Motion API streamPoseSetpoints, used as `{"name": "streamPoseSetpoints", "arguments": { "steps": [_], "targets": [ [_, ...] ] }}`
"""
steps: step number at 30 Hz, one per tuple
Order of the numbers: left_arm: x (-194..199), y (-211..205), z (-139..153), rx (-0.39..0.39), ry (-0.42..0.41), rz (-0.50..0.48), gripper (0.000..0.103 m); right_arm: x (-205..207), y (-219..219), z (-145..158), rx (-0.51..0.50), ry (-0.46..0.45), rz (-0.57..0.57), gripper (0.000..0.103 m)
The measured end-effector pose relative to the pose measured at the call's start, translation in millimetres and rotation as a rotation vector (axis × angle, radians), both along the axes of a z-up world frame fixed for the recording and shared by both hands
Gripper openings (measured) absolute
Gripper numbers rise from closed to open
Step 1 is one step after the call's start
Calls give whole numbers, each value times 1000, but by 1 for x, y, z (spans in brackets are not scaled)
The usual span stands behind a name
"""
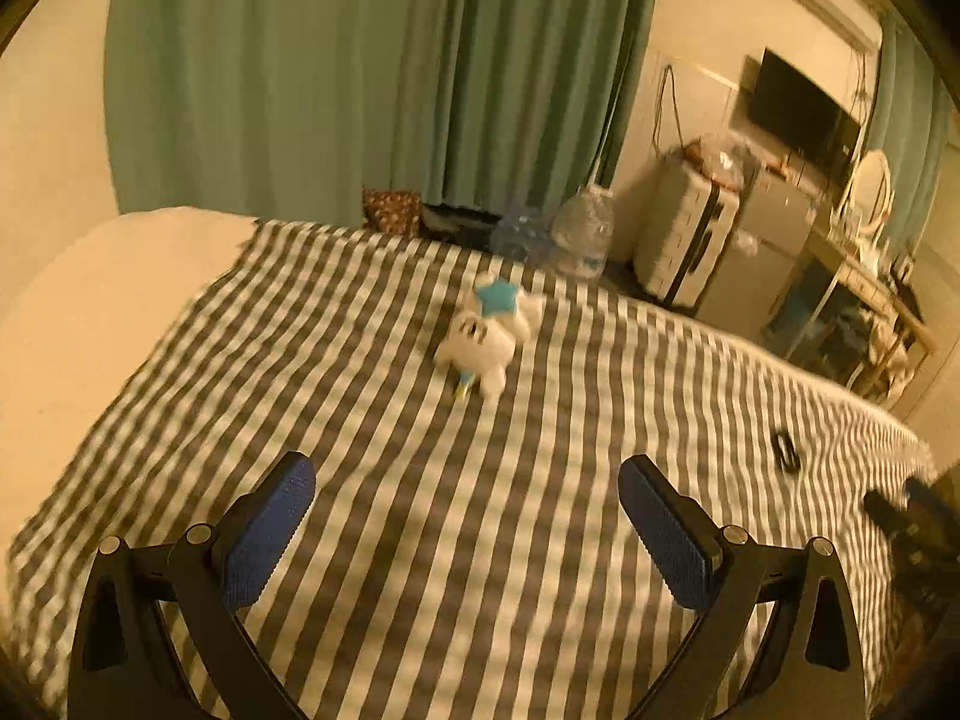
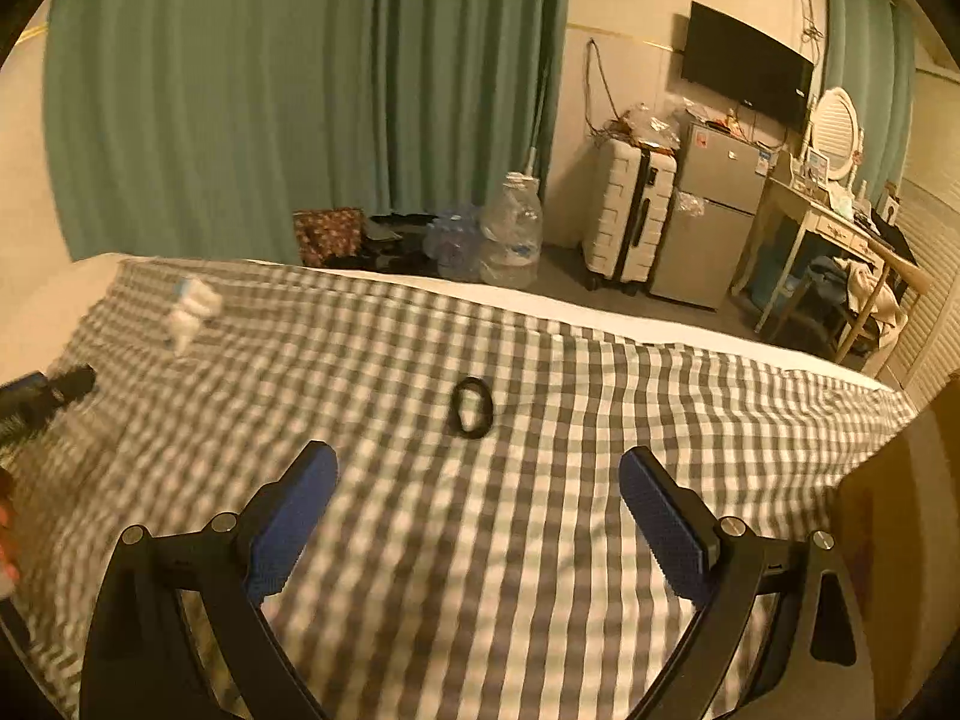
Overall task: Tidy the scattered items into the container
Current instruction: 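Move both open tools back over the figurine and black hair tie, then grasp the white figurine with the left tool while the right tool grasps the black hair tie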
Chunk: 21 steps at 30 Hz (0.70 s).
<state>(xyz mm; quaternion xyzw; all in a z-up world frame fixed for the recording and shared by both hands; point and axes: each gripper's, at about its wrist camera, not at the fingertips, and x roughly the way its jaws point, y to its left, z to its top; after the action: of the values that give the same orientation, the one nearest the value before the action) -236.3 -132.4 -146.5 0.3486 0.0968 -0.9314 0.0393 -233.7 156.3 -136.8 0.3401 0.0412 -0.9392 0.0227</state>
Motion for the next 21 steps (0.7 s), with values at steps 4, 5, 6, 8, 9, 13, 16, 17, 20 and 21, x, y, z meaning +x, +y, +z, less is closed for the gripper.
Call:
{"name": "streamPoseSetpoints", "arguments": {
  "steps": [4, 5, 6, 8, 9, 13, 16, 17, 20, 21],
  "targets": [
    [-42, 4, -11, -17, 84, -31, 103, -35, 15, -28, -64, -40, -48, 95],
    [-51, 4, -13, -30, 98, -32, 103, -39, 19, -34, -92, -45, -55, 96],
    [-62, 6, -17, -62, 114, -33, 103, -44, 20, -36, -112, -44, -57, 95],
    [-81, 11, -26, -111, 112, -26, 103, -55, 14, -41, -115, -33, -50, 95],
    [-87, 13, -29, -131, 103, -18, 103, -60, 10, -43, -103, -25, -48, 95],
    [-116, 27, -48, -212, -32, -104, 43, -82, -10, -66, -75, -85, -50, 50],
    [-102, 21, -43, -115, -22, -162, 43, -79, -22, -75, 15, -105, -64, 22],
    [-90, 20, -38, -118, 6, -160, 43, -75, -24, -75, 36, -109, -59, 11],
    [-41, 11, -23, -29, 42, -188, 43, -54, -21, -72, 18, -105, -32, 5],
    [-12, 9, -12, -19, 63, -184, 43, -39, -14, -71, -26, -109, -23, 5]
  ]
}}
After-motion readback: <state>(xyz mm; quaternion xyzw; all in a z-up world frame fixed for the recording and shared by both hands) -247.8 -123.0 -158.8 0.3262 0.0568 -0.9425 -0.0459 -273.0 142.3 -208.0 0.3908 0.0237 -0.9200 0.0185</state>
